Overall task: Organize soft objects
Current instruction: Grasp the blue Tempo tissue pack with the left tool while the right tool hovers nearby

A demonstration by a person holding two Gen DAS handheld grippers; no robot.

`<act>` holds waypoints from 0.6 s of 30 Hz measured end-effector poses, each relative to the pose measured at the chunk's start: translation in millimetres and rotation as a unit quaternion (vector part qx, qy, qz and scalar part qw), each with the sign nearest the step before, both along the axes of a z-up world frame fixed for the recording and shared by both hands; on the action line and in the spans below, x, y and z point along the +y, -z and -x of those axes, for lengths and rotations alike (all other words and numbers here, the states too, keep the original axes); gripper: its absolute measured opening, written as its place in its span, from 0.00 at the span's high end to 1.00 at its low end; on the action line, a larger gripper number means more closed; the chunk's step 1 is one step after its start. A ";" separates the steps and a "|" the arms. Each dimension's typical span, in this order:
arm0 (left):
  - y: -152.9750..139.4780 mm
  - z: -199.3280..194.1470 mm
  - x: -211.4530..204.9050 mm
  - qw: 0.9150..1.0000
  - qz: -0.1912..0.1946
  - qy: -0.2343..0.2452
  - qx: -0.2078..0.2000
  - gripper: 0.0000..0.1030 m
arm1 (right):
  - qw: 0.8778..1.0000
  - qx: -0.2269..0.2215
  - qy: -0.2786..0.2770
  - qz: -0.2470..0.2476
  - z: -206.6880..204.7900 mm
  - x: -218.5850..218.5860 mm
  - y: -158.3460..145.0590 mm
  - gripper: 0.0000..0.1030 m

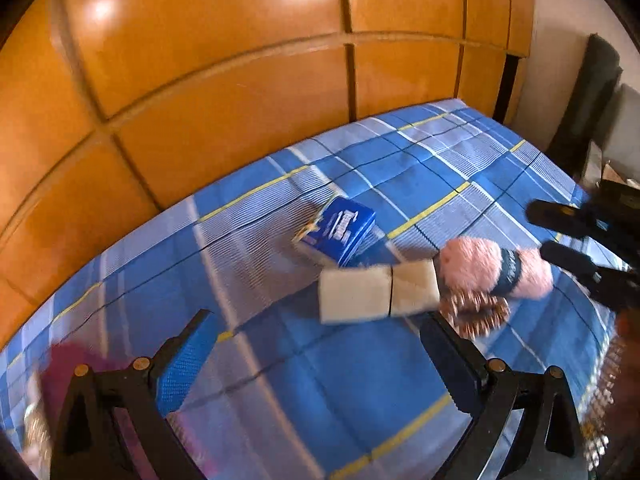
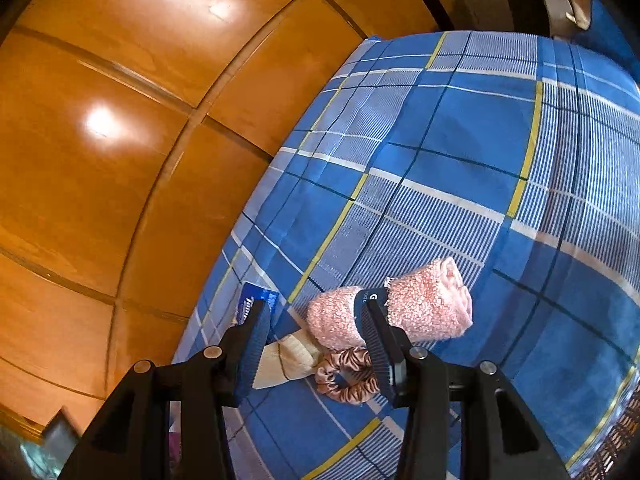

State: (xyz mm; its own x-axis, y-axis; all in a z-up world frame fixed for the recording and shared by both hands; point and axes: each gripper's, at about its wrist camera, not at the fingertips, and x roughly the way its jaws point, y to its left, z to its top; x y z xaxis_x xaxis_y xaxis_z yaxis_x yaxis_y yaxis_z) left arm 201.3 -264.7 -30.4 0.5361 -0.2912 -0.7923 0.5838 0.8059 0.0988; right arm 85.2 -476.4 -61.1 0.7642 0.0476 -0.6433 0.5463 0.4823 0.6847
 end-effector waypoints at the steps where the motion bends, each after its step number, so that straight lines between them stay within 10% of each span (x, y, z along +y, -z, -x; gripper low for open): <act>1: 5.1 -8.5 -10.0 1.000 -0.007 0.010 0.000 0.01 | 1.000 -0.004 -0.001 -0.005 0.4 -0.6 0.5 0.54; 15: 62.1 -92.6 -75.9 0.996 -0.075 0.035 0.028 0.01 | 0.998 -0.023 -0.041 -0.043 -7.8 5.4 8.3 0.53; 18: 74.6 -101.2 -81.7 0.995 -0.076 0.038 0.049 0.25 | 0.998 -0.019 -0.048 -0.044 -10.7 7.1 11.0 0.53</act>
State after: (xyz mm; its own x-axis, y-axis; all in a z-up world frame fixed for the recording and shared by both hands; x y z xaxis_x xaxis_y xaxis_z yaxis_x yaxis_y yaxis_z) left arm 302.4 -346.3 -105.0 0.4352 -0.2004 -0.8778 0.6552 0.7392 0.1560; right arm 95.9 -469.3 -72.1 0.7766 0.1775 -0.6045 0.4738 0.4678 0.7461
